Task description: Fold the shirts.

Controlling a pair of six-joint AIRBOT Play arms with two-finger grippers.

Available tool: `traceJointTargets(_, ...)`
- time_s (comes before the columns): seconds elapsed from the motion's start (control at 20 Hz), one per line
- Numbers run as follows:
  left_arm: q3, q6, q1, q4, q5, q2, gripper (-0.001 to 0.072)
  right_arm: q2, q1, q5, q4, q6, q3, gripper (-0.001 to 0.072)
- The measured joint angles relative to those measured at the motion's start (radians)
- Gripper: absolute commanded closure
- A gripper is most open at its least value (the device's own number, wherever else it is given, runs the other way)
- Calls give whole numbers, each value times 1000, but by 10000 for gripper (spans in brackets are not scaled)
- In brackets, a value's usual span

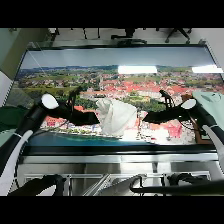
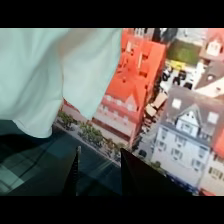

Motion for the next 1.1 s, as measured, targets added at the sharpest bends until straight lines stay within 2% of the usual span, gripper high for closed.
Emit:
traceJointTargets(0.2, -174, 0, -89, -62, 242, -15, 91, -130, 71, -114, 45, -53, 34, 272)
traceJointTargets(0.25, -191, 4, -106, -85, 289, -35, 117, -164, 90, -136, 49, -63, 56, 273)
traceJointTargets(0.4, -197, 39, -149, -149, 380, -101, 118, -257, 132, -169, 81, -84, 138, 291)
traceJointTargets(0.5, -177, 56, -165, -172, 410, -138, 128, -311, 145, -191, 77, -93, 192, 533)
traceJointTargets(0.55, -166, 61, -169, -179, 418, -153, 411, -332, 148, -192, 76, -93, 212, 630)
traceJointTargets(0.6, -154, 65, -172, -184, 423, -167, 691, -347, 152, -195, 68, -93, 230, 690)
traceJointTargets(0.85, -96, 98, -159, -190, 367, -171, 692, -322, 140, -144, 12, -100, 264, 691)
traceJointTargets(1.1, -9, 109, -84, -190, 252, -32, 693, -100, 59, -98, -5, -95, 278, 691)
